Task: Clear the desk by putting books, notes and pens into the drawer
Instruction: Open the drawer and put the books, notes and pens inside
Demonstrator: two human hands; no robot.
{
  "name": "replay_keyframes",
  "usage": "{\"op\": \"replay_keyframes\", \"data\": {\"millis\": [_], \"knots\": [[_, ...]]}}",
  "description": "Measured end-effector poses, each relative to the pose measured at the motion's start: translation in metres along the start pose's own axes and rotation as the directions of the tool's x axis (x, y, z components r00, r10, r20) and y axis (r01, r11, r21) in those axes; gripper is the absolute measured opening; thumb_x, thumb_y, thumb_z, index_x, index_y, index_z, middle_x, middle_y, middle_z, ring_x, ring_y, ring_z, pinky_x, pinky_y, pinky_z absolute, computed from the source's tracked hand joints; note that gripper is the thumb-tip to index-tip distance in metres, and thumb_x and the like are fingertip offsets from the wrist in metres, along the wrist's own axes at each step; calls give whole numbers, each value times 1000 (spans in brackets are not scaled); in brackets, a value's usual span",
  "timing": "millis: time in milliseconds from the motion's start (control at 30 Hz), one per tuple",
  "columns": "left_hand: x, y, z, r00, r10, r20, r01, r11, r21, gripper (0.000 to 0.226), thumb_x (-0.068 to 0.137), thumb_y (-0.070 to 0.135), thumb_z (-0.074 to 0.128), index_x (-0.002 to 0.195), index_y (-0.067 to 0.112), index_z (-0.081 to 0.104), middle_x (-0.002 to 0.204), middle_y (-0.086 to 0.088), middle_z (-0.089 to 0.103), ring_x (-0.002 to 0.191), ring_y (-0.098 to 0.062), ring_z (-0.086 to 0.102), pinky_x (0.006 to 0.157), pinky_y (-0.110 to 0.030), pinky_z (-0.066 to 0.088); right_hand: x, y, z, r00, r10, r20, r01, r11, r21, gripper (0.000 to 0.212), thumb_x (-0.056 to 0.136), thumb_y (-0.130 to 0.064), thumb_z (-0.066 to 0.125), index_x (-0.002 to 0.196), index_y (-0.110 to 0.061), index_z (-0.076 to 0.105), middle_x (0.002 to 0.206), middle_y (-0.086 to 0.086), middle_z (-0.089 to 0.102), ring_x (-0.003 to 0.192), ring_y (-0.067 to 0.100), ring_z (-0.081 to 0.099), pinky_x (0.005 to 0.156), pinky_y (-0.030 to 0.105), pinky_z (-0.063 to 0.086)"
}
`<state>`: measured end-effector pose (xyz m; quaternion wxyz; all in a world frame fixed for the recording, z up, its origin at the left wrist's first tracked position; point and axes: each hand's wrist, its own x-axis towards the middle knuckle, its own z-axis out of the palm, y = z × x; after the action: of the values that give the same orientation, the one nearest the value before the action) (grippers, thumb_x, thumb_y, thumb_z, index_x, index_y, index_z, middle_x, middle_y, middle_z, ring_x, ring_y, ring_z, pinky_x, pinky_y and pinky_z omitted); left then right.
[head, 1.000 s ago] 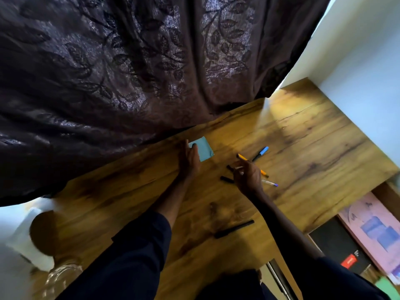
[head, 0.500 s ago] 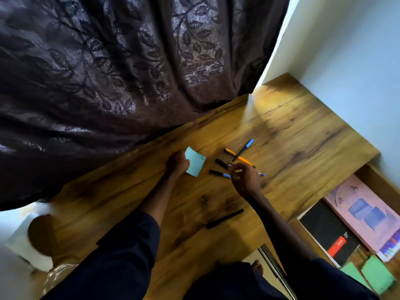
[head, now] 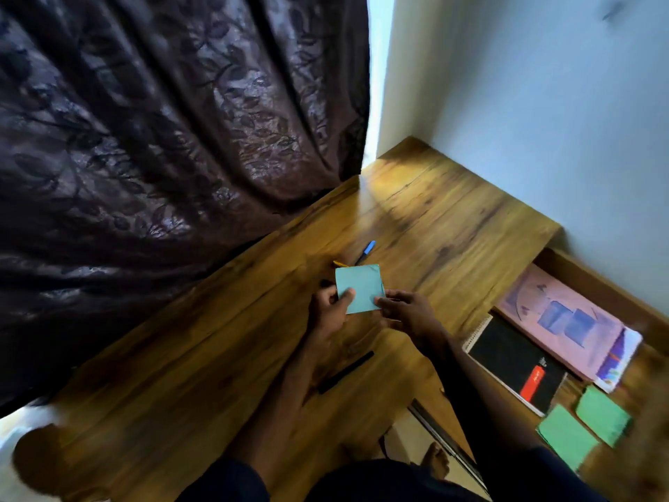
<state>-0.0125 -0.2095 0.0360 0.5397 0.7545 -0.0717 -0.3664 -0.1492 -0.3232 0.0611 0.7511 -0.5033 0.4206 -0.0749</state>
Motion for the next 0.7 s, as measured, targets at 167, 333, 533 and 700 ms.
{"op": "replay_keyframes", "data": {"millis": [167,333,533,700], "knots": [[-18,16,80,983,43,177,-45,999,11,26,95,30,68,103,6,69,80,-3,73,61,-15,66,51,-28,51,-30,-13,-67,983,13,-184,24,980,196,30,82,-9,79,111,-6,69,101,11,76,85,17,71,72,27,58],[-33,19,161,923,-9,385,-82,973,217,40,94,51,56,83,14,66,71,-9,70,55,-24,60,51,-29,49,-49,-9,-150,916,35,-399,130,916,379,25,84,-3,73,109,-5,67,93,10,73,72,17,67,60,24,55],[-60,6,250,875,35,483,-285,843,456,31,99,38,53,102,12,72,93,-10,75,71,-18,67,61,-31,56,-82,19,-252,783,40,-621,213,920,328,18,91,-4,67,108,-10,67,97,12,74,69,20,61,60,28,50],[-84,-19,315,790,-28,612,-454,644,616,21,95,30,60,100,15,74,96,-5,75,91,-21,70,83,-30,53,-108,82,-338,592,-16,-806,40,999,9,22,86,-3,67,106,-10,71,100,12,75,81,22,70,69,36,59]]}}
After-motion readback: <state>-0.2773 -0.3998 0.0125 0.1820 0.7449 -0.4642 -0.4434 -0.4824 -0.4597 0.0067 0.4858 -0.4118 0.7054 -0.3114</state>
